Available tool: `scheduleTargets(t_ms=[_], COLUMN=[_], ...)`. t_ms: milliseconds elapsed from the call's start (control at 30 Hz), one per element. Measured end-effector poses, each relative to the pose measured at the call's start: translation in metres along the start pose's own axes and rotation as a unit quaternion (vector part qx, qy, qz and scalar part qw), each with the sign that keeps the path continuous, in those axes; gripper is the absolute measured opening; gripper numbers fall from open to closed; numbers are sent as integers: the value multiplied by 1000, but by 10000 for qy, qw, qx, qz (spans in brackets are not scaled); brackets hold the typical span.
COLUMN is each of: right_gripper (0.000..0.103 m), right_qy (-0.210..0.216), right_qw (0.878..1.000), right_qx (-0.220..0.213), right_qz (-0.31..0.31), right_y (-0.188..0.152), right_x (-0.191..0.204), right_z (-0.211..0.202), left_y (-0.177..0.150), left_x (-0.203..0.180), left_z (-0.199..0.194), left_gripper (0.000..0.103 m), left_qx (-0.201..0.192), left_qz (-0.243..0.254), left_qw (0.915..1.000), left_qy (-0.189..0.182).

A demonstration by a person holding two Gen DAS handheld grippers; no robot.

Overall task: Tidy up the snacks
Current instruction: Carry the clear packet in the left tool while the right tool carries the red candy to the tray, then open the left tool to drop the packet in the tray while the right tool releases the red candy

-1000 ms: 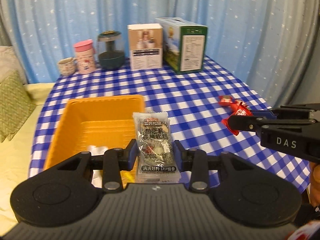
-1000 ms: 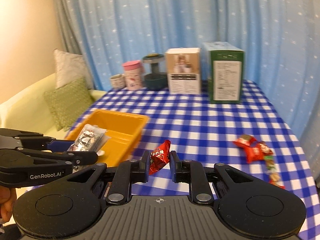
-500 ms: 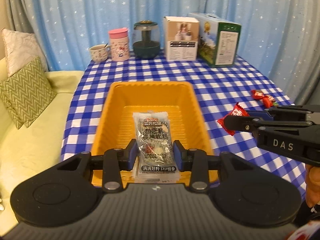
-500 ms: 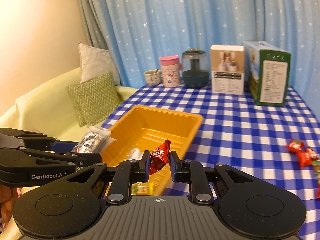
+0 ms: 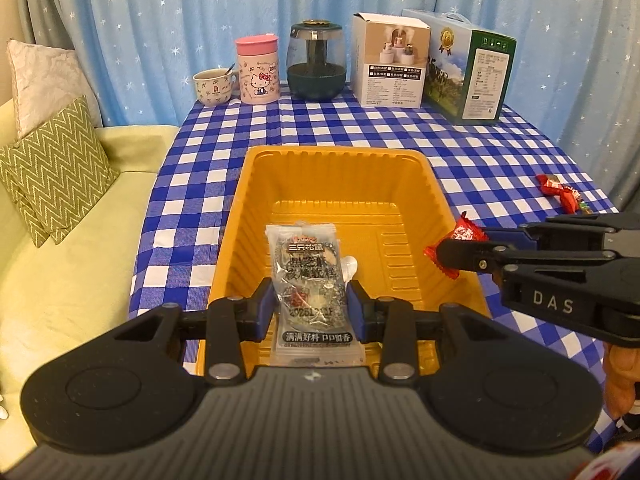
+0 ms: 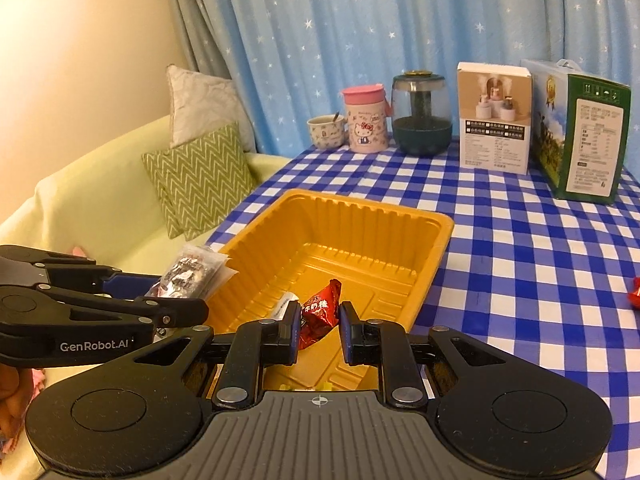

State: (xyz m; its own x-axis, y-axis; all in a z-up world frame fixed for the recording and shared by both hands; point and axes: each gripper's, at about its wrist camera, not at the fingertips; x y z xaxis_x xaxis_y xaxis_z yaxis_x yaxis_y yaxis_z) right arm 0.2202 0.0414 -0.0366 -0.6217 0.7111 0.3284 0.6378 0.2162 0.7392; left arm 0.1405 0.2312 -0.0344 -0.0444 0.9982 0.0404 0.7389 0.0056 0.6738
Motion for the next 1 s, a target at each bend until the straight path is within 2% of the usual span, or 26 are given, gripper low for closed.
scheduleTargets(t_ms=[333, 400, 833, 1000], right_gripper=[20, 20, 21, 21], right_qy=[23, 24, 84, 238], right_qw=[10000, 9999, 9999, 9997], right_qx=[95, 103, 104, 14], right_qz=[3, 9, -4, 25], right_y=[3, 3, 2, 2], right_x=[0, 1, 0, 1], right_z=[14, 15, 14, 12], left_y=[2, 2, -5, -7], left_x=[7, 9, 20, 20], left_z=[17, 17, 0, -3], left_gripper=[35, 44, 44, 44], left_qx=[13, 1, -115, -118], left_qz=[-31, -38, -159, -191], left_qw=[10000, 10000, 9997, 9996], left_qy=[25, 66, 172, 164])
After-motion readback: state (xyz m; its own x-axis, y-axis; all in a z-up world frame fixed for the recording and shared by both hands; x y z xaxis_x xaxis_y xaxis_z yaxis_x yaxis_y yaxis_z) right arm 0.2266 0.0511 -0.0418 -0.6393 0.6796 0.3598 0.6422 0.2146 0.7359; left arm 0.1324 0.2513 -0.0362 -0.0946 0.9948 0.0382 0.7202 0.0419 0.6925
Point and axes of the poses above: each gripper's, at about its wrist camera, not at the fingertips, and z roughly the way its jaws point, x to its left, y to its top, and after that the axes turned 2 degrees about z, right-handed
